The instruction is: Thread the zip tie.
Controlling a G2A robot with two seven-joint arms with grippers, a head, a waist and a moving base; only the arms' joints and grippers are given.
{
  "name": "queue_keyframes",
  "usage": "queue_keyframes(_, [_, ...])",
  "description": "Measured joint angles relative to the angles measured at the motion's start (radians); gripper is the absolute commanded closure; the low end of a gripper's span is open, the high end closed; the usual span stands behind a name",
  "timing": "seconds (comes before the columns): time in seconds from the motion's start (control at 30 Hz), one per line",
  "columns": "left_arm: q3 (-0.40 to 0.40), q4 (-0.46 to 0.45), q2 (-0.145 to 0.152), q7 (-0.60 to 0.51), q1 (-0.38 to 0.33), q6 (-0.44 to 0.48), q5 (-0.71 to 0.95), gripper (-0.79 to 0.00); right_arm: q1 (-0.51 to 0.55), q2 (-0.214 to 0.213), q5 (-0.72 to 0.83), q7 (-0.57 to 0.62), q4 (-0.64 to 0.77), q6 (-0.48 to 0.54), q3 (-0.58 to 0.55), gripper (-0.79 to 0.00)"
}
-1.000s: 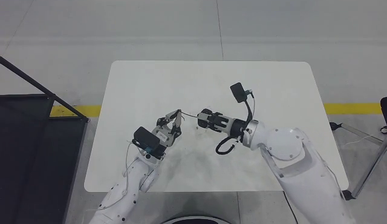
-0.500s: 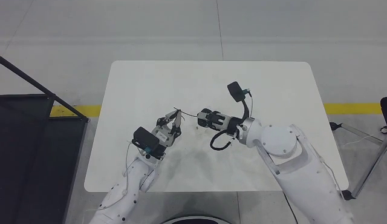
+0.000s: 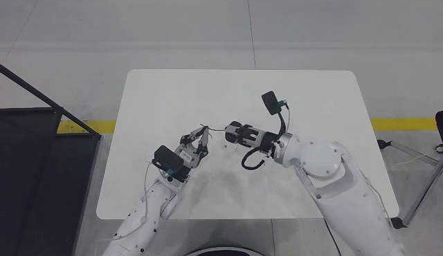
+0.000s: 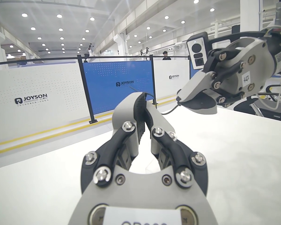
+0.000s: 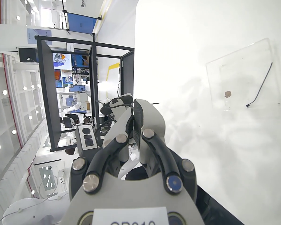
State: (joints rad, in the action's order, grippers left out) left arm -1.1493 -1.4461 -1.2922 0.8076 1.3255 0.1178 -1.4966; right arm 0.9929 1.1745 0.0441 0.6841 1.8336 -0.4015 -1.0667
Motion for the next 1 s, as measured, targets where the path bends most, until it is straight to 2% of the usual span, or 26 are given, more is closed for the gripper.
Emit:
queue_keyframes(0.4, [0.004,0.003,-0.003,-0.012,-0.002,-0.003,-0.019,0.000,0.081,-0.006,0.112,0.005,0.008,0.199,-0.077,0.000])
queue_keyframes(0.67, [0.004,0.002,-0.004,-0.019,0.000,-0.003,-0.022,0.000,0.100,-0.008,0.123,0.018,0.007,0.269,-0.085,0.000])
queue_keyframes(0.77, [0.004,0.001,-0.005,-0.019,0.000,-0.003,-0.023,0.000,0.104,-0.008,0.112,0.018,0.008,0.274,-0.082,0.000])
queue_keyframes(1.0, [-0.002,-0.006,-0.007,-0.006,0.004,-0.003,-0.005,0.000,0.082,-0.006,0.070,0.013,0.009,0.210,-0.057,0.000])
